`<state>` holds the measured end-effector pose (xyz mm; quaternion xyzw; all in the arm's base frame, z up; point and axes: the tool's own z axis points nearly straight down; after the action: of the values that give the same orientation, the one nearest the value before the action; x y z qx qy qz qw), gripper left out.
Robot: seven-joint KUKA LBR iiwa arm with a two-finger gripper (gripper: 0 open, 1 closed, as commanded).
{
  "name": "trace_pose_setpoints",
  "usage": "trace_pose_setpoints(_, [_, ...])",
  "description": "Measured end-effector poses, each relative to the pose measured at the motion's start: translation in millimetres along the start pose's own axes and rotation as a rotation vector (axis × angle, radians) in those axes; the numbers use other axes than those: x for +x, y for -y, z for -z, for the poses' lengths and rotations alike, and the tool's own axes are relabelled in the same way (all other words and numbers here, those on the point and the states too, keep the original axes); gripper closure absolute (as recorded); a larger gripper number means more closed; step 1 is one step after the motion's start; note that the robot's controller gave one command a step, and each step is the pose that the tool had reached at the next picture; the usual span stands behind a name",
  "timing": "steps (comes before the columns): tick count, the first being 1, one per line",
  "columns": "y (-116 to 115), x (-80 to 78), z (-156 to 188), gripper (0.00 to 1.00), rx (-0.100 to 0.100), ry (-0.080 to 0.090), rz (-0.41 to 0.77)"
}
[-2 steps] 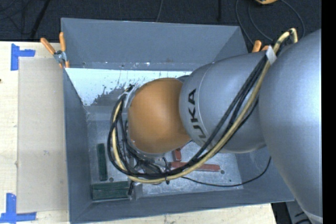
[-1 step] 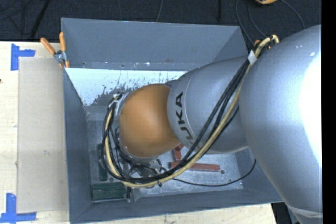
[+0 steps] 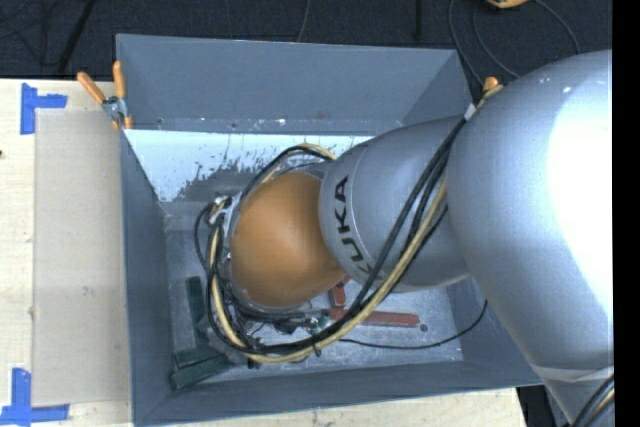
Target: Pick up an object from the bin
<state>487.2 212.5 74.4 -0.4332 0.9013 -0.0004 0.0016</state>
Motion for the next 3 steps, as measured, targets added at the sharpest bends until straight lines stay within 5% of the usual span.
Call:
trace_pose_setpoints(1, [-1.3, 1.5, -4.1, 0.00, -0.003, -0.001, -0.002])
trace_pose_setpoints(2, [0.3, 1.1, -0.9, 1.00, -0.001, -0.003, -0.003])
trace_pose_setpoints(3, [-1.2, 1.7, -4.3, 0.00, -0.003, -0.002, -0.003])
